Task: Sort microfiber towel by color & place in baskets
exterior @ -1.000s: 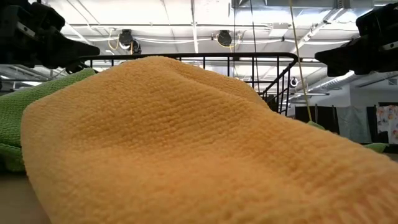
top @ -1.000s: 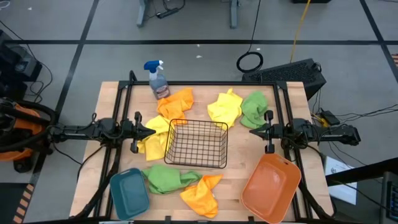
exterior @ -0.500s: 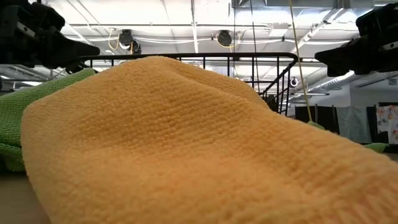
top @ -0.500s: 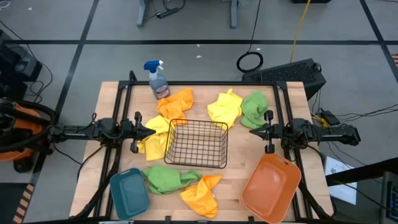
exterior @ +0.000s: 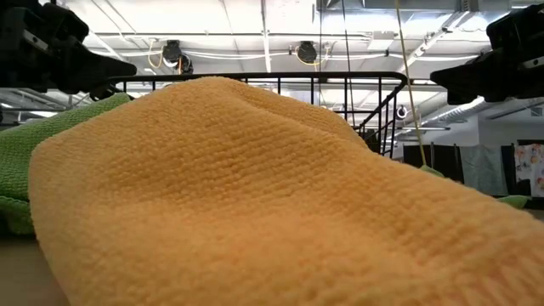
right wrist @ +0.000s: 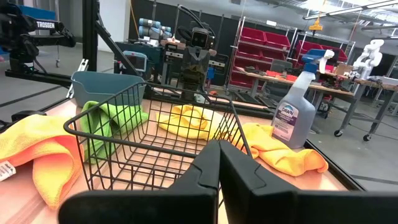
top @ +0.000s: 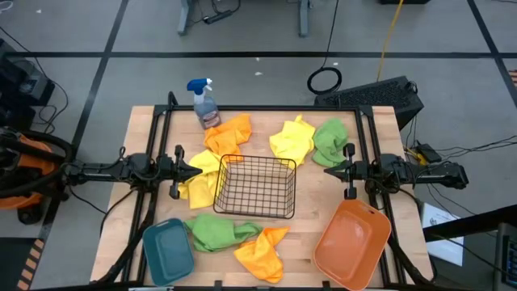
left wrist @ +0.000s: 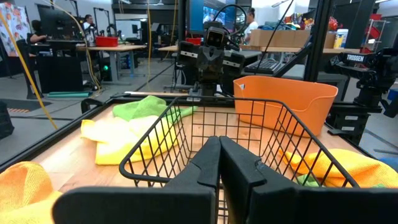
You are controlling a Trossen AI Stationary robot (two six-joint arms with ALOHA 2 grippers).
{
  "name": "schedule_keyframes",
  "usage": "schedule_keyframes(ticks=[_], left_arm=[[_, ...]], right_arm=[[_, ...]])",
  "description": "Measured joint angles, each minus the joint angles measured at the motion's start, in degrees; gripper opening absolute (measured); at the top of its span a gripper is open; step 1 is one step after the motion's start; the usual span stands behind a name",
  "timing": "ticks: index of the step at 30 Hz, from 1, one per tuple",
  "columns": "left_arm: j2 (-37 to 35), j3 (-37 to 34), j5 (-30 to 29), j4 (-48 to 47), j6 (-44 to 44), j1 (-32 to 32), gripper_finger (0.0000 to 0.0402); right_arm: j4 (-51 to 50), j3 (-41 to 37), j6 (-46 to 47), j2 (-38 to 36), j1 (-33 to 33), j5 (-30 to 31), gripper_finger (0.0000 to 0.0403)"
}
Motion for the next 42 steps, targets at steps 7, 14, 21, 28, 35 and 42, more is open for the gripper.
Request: schedule_keyframes(ticks=[7,14,21,28,35,42], left_arm=[[0.0,0.0,0.0,0.0,0.0,0.0,0.0012],[0.0,0.0,0.0,0.0,0.0,0.0,0.0012],[0.0,0.0,0.0,0.1,0.0,0.0,0.0012],[0.0,0.0,0.0,0.1,0.0,0.0,0.0012],[0.0,0.2,0.0,0.3,1.2,0.0,0.0004],[0.0,3.4,0.7,0.4,0.0,0.0,0.0002]], right_arm=[[0.0,0.0,0.0,0.0,0.0,0.0,0.0000],[0.0,0.0,0.0,0.0,0.0,0.0,0.0000],[0.0,0.0,0.0,0.0,0.0,0.0,0.0000],[0.2,0.0,0.5,0.0,0.0,0.0,0.0000],[0.3,0.0,0.6,0.0,0.0,0.0,0.0000],[0.4,0.0,0.7,0.0,0.0,0.2,0.0000]])
